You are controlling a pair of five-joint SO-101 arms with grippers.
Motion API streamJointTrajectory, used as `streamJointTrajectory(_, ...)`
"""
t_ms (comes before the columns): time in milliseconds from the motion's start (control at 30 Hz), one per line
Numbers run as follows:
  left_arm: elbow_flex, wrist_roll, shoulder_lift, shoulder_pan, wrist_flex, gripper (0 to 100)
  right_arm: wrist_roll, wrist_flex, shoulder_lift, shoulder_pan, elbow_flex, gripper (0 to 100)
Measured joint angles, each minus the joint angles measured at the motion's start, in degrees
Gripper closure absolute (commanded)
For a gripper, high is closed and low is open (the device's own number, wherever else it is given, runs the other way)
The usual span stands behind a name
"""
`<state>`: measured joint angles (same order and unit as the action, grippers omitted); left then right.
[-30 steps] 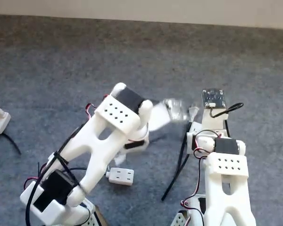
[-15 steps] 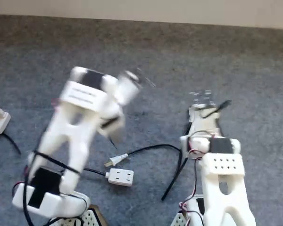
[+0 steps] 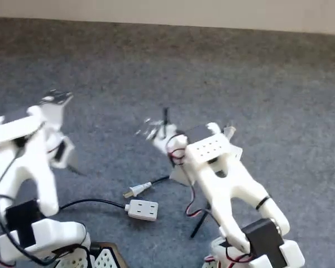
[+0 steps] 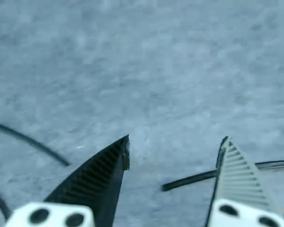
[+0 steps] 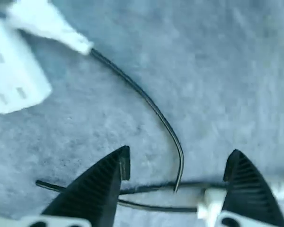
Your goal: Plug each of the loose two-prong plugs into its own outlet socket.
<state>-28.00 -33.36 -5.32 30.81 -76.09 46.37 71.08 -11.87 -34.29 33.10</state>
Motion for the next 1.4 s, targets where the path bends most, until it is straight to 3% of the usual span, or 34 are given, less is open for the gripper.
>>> streamJointTrajectory(167,-1.3,-11.9,0.0,11.9,4.2,70,8.4,-2.1,0.0,-7.3,0.0,69.5)
streamJointTrajectory(400,-7.0,-23.6,0.0,19.7,10.1,70,13.1,-4.9,4.1,-11.6,0.0,69.5)
streamJointTrajectory(567,-11.1,-25.0,0.0,20.9,15.0,70,12.7,-9.6,6.8,-14.2,0.9,70.9)
streamJointTrajectory(767,-12.8,-25.1,0.0,20.9,17.3,70,8.1,-15.7,11.1,-19.0,1.0,80.7)
streamJointTrajectory(1033,-13.0,-25.1,0.0,20.9,17.5,70,7.4,-18.0,15.6,-18.6,0.6,82.7)
streamJointTrajectory(1200,-13.0,-25.1,0.0,20.9,17.5,70,4.7,-18.5,15.9,-17.9,-0.7,99.8)
streamJointTrajectory(1400,-13.0,-25.1,0.0,20.9,17.5,70,1.9,-18.6,16.1,-15.1,-1.0,99.4)
